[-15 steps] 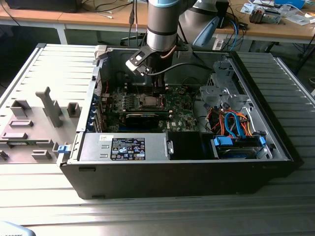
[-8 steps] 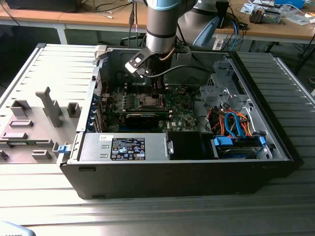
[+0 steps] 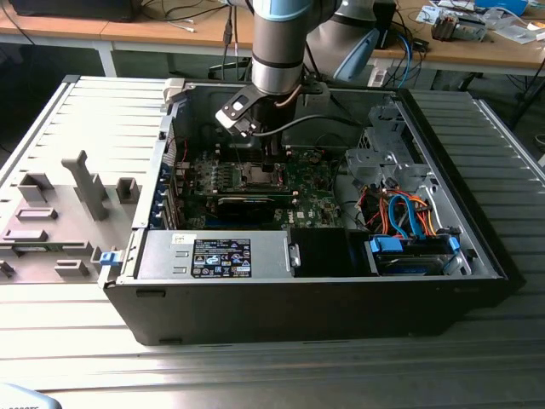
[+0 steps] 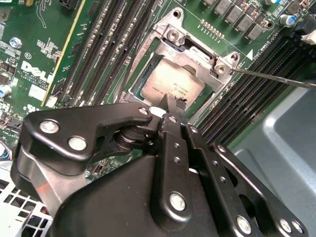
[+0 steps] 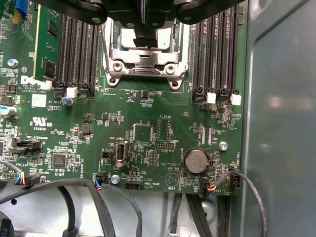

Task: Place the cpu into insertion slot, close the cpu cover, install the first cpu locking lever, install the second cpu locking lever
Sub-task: 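Close the cpu cover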

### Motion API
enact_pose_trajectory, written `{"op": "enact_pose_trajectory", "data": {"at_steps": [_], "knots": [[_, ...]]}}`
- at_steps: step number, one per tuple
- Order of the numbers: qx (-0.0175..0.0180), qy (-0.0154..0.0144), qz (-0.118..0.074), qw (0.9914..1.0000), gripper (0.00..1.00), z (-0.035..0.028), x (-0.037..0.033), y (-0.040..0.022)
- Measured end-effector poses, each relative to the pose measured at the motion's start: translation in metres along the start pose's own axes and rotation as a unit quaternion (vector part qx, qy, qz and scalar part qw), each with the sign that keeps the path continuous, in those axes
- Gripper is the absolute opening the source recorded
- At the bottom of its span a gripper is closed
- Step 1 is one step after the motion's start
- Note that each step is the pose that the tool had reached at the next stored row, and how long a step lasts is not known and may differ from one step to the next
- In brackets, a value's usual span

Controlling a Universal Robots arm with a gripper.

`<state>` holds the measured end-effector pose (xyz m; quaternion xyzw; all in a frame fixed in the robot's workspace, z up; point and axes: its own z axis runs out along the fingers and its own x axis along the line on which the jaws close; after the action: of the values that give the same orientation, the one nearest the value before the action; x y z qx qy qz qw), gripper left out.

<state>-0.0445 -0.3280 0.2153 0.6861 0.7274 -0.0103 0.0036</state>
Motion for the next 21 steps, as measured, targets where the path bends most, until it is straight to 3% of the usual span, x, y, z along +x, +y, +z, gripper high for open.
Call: {"op": "enact_pose_trajectory", "data": {"at_steps": [21], "knots": [[0.0000,0.0000,0.000,1.00000,0.11,0.0087,0.0004,-0.0030]]}}
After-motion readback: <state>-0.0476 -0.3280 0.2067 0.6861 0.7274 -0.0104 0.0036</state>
